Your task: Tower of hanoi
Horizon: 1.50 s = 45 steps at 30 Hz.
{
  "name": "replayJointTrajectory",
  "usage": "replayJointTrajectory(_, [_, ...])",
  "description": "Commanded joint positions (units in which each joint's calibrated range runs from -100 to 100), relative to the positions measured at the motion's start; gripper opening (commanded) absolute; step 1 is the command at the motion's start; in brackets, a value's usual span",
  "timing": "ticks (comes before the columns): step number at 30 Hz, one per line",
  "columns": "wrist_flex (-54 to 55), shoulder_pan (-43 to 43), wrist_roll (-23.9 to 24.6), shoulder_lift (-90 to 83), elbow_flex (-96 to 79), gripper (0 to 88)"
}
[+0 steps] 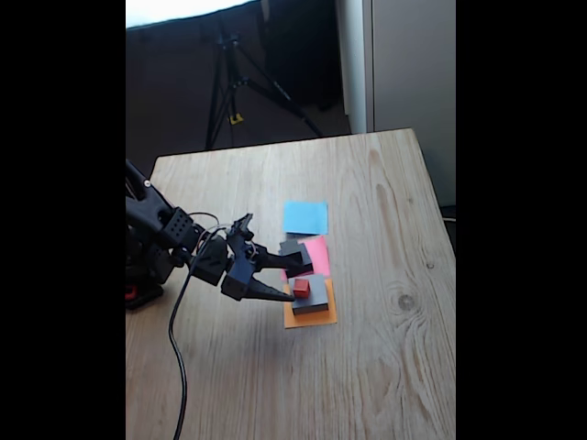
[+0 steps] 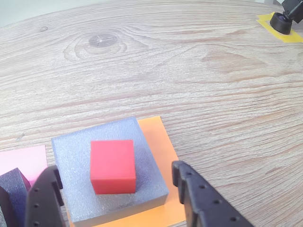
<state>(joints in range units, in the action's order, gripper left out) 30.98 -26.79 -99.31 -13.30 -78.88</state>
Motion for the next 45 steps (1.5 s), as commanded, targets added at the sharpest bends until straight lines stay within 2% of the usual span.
replayJointTrajectory(1, [3.21, 0.26, -0.69, 0.81, -0.12, 26.5])
replayJointTrajectory(31, [5.72, 2.35, -0.69, 7.69, 5.88, 24.5])
replayJointTrajectory(45, [7.26, 2.51, -0.69, 9.51, 5.97, 19.6])
